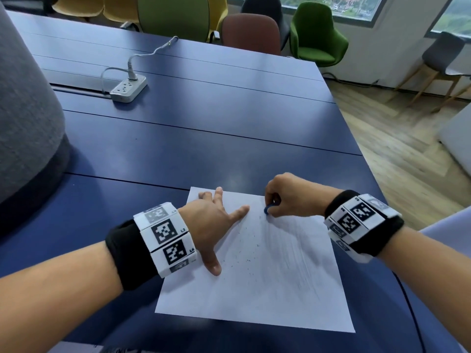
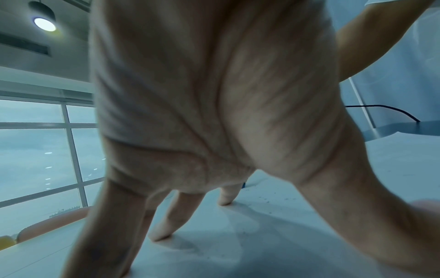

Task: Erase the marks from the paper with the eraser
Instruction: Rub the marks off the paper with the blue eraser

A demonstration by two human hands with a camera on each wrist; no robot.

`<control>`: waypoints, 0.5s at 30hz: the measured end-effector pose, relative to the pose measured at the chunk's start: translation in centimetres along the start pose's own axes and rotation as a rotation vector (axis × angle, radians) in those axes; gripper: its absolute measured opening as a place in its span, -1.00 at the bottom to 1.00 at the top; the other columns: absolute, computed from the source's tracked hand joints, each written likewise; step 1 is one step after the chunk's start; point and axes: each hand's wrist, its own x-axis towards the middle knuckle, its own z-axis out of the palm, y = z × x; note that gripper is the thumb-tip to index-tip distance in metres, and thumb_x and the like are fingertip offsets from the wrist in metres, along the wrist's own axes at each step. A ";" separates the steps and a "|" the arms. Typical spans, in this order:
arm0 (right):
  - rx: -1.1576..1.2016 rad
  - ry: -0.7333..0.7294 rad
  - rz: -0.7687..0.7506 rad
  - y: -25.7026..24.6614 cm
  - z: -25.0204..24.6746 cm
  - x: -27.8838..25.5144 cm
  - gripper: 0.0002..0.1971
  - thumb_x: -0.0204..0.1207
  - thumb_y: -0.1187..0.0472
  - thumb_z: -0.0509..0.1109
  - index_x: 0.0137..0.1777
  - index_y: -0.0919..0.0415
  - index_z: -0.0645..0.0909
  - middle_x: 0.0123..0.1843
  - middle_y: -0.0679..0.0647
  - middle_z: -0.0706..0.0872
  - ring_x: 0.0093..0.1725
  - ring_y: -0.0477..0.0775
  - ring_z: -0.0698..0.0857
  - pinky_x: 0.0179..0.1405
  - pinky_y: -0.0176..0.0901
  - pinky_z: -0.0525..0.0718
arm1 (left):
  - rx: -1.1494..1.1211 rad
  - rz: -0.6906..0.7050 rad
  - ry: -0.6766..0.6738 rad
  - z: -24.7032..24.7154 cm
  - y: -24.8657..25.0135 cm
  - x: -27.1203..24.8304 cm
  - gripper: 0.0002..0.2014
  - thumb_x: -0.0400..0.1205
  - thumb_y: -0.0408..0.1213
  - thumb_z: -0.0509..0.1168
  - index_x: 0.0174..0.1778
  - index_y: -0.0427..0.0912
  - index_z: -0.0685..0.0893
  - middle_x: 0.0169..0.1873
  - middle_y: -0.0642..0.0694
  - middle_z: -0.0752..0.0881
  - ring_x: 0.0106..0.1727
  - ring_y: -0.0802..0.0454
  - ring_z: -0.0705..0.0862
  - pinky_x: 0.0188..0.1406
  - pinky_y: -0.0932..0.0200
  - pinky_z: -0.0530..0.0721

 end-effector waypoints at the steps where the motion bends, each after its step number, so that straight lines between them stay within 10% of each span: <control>1: -0.010 0.025 0.006 0.1 -0.2 0.2 -0.91 0.45 0.19 0.48 -0.16 0.21 0.73 -0.26 -0.02 0.68 -0.37 -0.05 0.57 -0.42 -0.31 0.51 | 0.000 -0.003 -0.003 -0.1 0.0 -0.1 0.41 0.19 0.29 0.61 0.66 0.21 -0.36 0.64 -0.51 -0.21 0.59 -0.48 0.15 0.36 -0.19 0.52; 15: -0.036 -0.128 -0.054 -1.1 -0.1 -0.6 -0.94 0.40 0.21 0.52 -0.18 0.18 0.74 -0.31 -0.08 0.69 -0.39 -0.06 0.60 -0.35 -0.18 0.64 | 0.121 -0.021 -0.076 -2.0 2.1 -1.3 0.40 0.29 0.18 0.60 0.66 0.09 -0.45 0.55 -0.52 0.30 0.54 -0.49 0.31 0.34 -0.29 0.49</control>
